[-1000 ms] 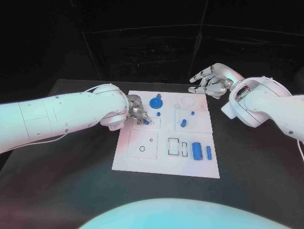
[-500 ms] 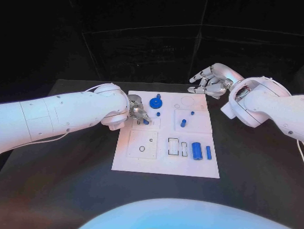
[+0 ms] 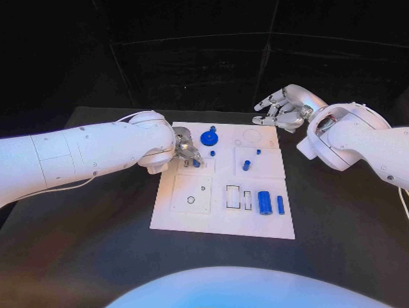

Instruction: Assemble the parts on the task board

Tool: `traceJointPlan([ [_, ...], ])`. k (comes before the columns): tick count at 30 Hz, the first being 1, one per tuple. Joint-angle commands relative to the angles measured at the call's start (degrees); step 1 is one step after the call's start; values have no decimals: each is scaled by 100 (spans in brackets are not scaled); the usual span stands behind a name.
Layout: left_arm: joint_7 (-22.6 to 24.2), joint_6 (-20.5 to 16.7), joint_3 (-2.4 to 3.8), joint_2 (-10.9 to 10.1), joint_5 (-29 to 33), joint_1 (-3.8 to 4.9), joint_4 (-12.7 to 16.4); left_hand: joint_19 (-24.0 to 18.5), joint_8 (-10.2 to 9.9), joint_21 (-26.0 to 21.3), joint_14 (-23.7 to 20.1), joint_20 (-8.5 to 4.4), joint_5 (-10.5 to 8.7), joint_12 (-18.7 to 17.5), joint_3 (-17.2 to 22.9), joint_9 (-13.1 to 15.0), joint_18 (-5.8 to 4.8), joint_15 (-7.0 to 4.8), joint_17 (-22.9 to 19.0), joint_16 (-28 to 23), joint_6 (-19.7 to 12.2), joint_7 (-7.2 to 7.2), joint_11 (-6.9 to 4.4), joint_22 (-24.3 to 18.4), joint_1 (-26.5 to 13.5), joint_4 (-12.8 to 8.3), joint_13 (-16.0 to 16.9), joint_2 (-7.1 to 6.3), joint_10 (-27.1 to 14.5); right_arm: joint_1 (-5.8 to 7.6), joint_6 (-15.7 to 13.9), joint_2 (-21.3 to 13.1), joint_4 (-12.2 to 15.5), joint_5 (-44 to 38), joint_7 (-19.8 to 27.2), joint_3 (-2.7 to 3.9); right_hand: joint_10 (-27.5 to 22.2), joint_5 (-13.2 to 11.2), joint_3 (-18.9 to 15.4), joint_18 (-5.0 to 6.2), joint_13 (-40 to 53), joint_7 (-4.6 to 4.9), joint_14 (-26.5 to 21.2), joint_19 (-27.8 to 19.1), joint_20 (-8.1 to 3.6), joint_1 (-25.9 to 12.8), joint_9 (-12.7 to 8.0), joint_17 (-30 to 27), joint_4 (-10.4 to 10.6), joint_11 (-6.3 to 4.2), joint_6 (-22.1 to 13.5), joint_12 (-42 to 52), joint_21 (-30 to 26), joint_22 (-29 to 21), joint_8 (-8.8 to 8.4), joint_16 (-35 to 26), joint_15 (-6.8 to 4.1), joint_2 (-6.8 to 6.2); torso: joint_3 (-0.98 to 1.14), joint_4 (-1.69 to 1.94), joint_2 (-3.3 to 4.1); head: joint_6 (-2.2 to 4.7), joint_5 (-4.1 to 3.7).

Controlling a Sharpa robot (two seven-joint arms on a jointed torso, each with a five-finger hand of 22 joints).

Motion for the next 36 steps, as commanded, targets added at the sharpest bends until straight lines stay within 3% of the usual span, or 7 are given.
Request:
traceJointPlan([
  [1, -87, 232, -17, 23, 1, -21, -9, 41, 40, 40, 594, -25, 13, 45, -9, 15, -109, -49, 1509, 18, 44, -5, -11, 8, -68, 53, 19, -23, 29, 12, 16, 0, 11, 26, 37, 3, 16, -26, 0, 64, -6, -2, 133, 8, -10, -8, 0, 9, 42, -7, -14, -10, -19, -3, 40, -21, -48, 42, -3, 0, -2, -4, -6],
  [13, -68, 200, -16, 66, 1, -19, -63, 68, 86, 74, 594, -45, 13, 109, -64, 57, -121, -67, 1509, 18, 85, -29, -32, 59, -154, 200, 93, -29, 71, 12, 20, 5, 9, 36, 38, 3, 16, -26, 0, 64, -6, -2, 133, 8, -10, -8, 0, 9, 42, -7, -14, -10, -19, -3, 40, -21, -48, 42, -5, 1, 1, -4, -15],
  [17, -62, 188, -16, 77, 1, -19, -69, 78, 114, 83, 594, -55, 8, 133, -149, 82, -125, -76, 1509, 18, 115, -39, -41, 73, -243, 297, 117, -84, 93, 12, 20, 5, 9, 36, 39, 3, 16, -26, 0, 64, -6, -2, 133, 8, -10, -8, 0, 9, 42, -7, -14, -10, -19, -3, 40, -21, -48, 42, -3, -3, 3, 0, -16],
  [26, -53, 126, -15, 91, -3, -18, -96, 103, 221, 106, 594, -77, -4, 223, -890, 160, -134, -98, 1509, 18, 239, -76, -69, 117, -631, 729, 220, -306, 161, 12, 23, 7, 6, 46, 37, 3, 26, -58, -62, 65, -19, -1, 136, 12, -7, -86, 0, 11, 124, -3, -16, 9, -28, -8, 47, -33, -43, 51, -3, 5, -1, 1, -25],
  [29, -51, 61, -15, 84, -7, -18, -103, 99, 249, 94, 594, -94, -3, 210, -1194, 184, -131, -114, 1509, 18, 231, -91, -84, 108, -667, 837, 209, -368, 154, 12, 30, 8, 4, 51, 31, 3, 32, -216, -135, 65, -28, 0, 138, 17, -4, -143, -1, 13, 170, -1, -22, 38, -39, -17, 53, -46, -42, 61, -5, 5, 0, 5, -26],
  [36, -17, -119, -14, 73, -11, -18, -117, 102, 294, 84, 594, -118, -4, 197, -1753, 221, -131, -134, 1509, 18, 208, -111, -103, 112, -597, 1061, 206, -321, 150, 12, 40, 7, -1, 67, 27, 3, 27, -448, -229, 65, -40, 2, 143, 24, -1, -183, -1, 25, 177, 4, -28, 78, -54, -26, 66, -61, -38, 101, -4, 4, -2, 12, -29],
])
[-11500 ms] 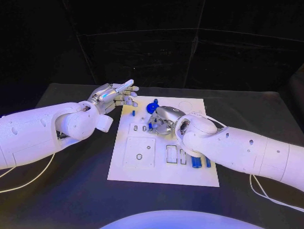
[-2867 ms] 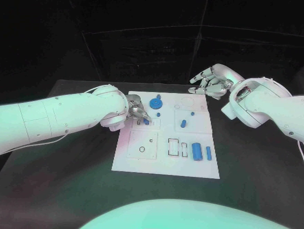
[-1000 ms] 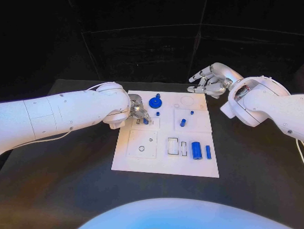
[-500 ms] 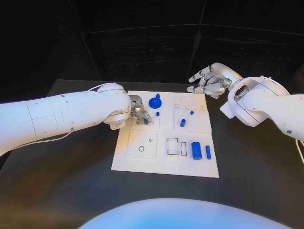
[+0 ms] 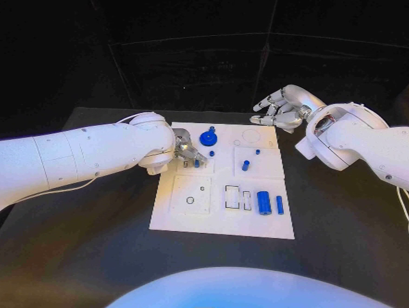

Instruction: Assemble the parts on the task board

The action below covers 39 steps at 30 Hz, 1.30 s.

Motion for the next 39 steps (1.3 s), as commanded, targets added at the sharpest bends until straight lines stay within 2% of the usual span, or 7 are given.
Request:
traceJointPlan([
  [1, 17, -183, 5, -4, -12, 7, 3, 0, 30, 12, 595, -17, -11, -24, -175, 15, -42, -52, 1509, 18, -12, -40, 0, 95, 71, 69, -18, 42, 1, 12, 32, 4, 2, 30, 30, 4, 26, -95, -63, 65, -8, 3, 144, 25, -1, -51, -2, 9, 5, 5, -29, 34, -31, -3, 23, -32, -38, 15, -1, 3, -2, 7, 0],
  [11, 147, -398, 43, -197, -31, 19, 210, -26, 40, -45, 595, -14, -6, -111, -556, 28, -28, -48, 1509, 18, -71, -29, 11, 40, 246, 215, -113, 113, -61, 11, 32, 6, -16, 46, 42, 4, 21, -209, -121, 66, -14, 4, 148, 28, 1, -73, -2, 18, 6, 7, -34, 58, -39, -10, 30, -38, -36, 39, -5, 3, -3, 15, -15],
  [15, 297, -212, 216, -321, -32, 75, 288, -175, -135, -286, 595, 38, 2, -578, -784, -71, 32, 22, 1509, 18, -338, 85, 107, -229, 562, 184, -640, 152, -423, 11, 34, 4, -32, 50, 43, 3, 21, -209, -121, 66, -14, 4, 148, 28, 1, -73, -2, 18, 6, 7, -34, 58, -39, -10, 30, -38, -36, 39, -5, 1, -2, 27, -27],
  [18, 429, -96, 279, -376, -32, 179, 253, -301, -255, -482, 595, 105, 6, -947, -913, -157, 80, 103, 1509, 18, -505, 183, 195, -441, 769, 167, -1056, 182, -747, 11, 34, -3, -51, 52, 40, 3, 21, -209, -121, 66, -14, 4, 148, 28, 1, -73, -2, 18, 6, 7, -34, 58, -39, -10, 30, -38, -36, 39, -5, 11, -8, 21, -33],
  [21, 512, 62, 311, -348, -32, 314, 42, -312, -349, -508, 595, 153, 7, -952, -1043, -238, 85, 148, 1509, 18, -616, 243, 246, -456, 889, 187, -1085, 202, -783, 10, 34, -11, -73, 52, 33, 3, 21, -224, -130, 64, -15, 5, 149, 33, 1, -77, -2, 23, 6, 7, -34, 63, -34, 0, 31, -36, -36, 44, -5, 25, -16, 28, -35],
  [26, 587, 421, 330, -118, 20, 454, -609, -305, -476, -511, 595, 206, 7, -869, -1226, -384, 86, 197, 1509, 18, -710, 305, 300, -446, 1006, 252, -1039, 274, -743, 10, 44, 16, -103, 53, 30, 2, 21, -222, -130, 64, -15, 4, 150, 33, 1, -73, -2, 26, 4, 7, -34, 64, -34, 1, 32, -34, -36, 47, 2, -13, 13, 72, 32],
  [39, 596, 1162, 317, 517, 26, 419, -1722, -288, -509, -490, 595, 222, 4, -789, -1329, -464, 81, 206, 1509, 18, -674, 310, 306, -415, 1066, 288, -976, 321, -696, 9, 82, 88, -158, 53, 43, 2, 19, -192, -133, 64, -18, 2, 152, 36, 1, -53, -1, 32, -5, 5, -33, 71, -34, 3, 36, -33, -37, 70, -16, -11, 23, 55, 34],
])
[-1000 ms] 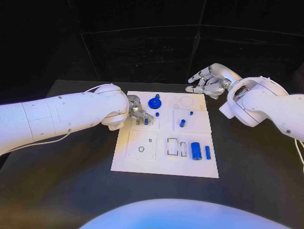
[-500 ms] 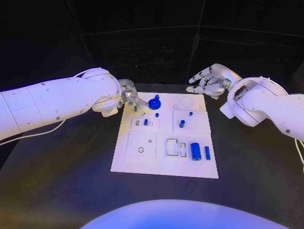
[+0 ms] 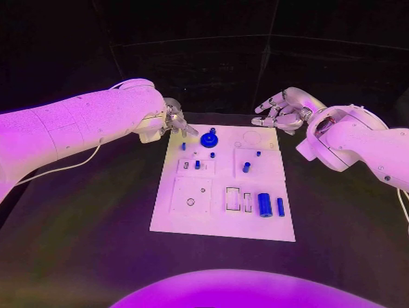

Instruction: Assemble the parts on the task board

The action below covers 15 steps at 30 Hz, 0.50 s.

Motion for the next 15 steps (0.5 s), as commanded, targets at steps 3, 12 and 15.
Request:
traceJointPlan([
  [3, 95, 472, -4, 137, -138, -42, -296, -8, -26, 1, 595, 28, 6, 8, -35, -18, 79, 41, 1509, 18, -1, -4, 18, 1, 69, 4, -5, 0, 20, 10, 51, 16, -10, 11, 46, 3, 19, 4, -23, 64, -8, 2, 152, 36, 0, -30, -1, 5, -7, 5, -33, 33, -34, 7, 36, -33, -37, 46, -1, -2, -3, -31, 1],
  [12, 137, 470, -4, 254, -468, -63, -512, -5, -33, 4, 595, 32, 2, 19, -89, -48, 79, 43, 1509, 18, 24, -5, 20, 6, 76, 28, -3, 13, 19, 10, 57, 30, -15, 11, 49, 3, 18, 16, -24, 63, -9, 2, 153, 38, 0, -22, -1, 6, -10, 4, -33, 35, -33, 10, 37, -33, -38, 54, 3, 5, -7, -26, 20],
  [15, 136, 474, -4, 288, -497, -67, -571, 4, -34, 19, 595, 34, 2, 29, -117, -62, 74, 44, 1509, 18, 38, -6, 20, 25, 78, 41, 5, 16, 22, 10, 58, 31, -15, 11, 49, 3, 17, 28, -26, 64, -10, 1, 154, 38, 0, -15, -1, 10, -13, 3, -33, 37, -34, 8, 38, -31, -39, 60, 4, 4, -5, -22, 25],
])
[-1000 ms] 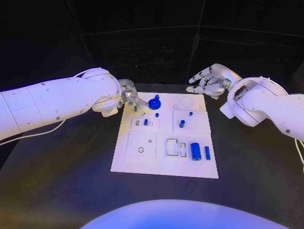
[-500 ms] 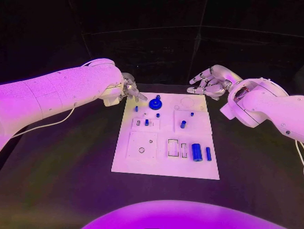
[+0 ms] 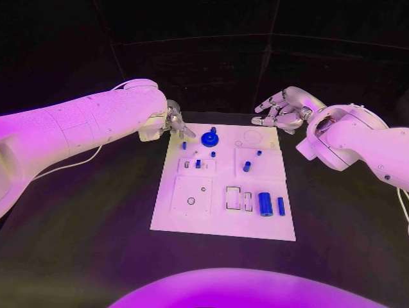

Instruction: Assemble the parts on the task board

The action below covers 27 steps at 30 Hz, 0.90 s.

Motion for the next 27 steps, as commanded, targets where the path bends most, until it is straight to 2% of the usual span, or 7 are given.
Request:
traceJointPlan([
  [1, 79, 119, 4, 33, -214, 4, -55, 4, -34, 19, 596, 34, 2, 29, -44, -8, 74, 44, 1509, 18, 38, -6, 20, 19, 54, -1, 5, -8, 22, 10, 33, 5, 6, 8, 45, 4, 17, 28, -26, 64, -6, 1, 154, 38, 0, -16, -1, 8, -13, 3, -34, 37, -34, 7, 38, -31, -39, 60, 3, 3, 0, 5, 3],
  [14, 10, 362, 4, 157, -229, -60, -245, 25, -32, 49, 596, 34, 1, 51, -103, -37, 66, 42, 1509, 18, 74, -13, 16, 56, 85, 9, 17, -4, 33, 10, 39, 16, 0, 9, 47, 4, 16, 38, -28, 63, -7, 1, 155, 41, 0, -11, -1, 9, -14, 3, -33, 39, -32, 11, 39, -31, -39, 64, -1, 4, 2, -4, 12],
  [27, -1, 491, 3, 181, -229, -86, -263, 52, -39, 91, 596, 33, 2, 76, -149, -71, 54, 38, 1509, 18, 104, -18, 10, 108, 127, 12, 38, 18, 50, 10, 44, 27, -11, 9, 50, 4, 15, 54, -30, 63, -9, 0, 155, 42, -1, -4, -1, 10, -16, 2, -33, 41, -32, 12, 41, -32, -39, 71, 3, 6, -2, -13, 6],
])
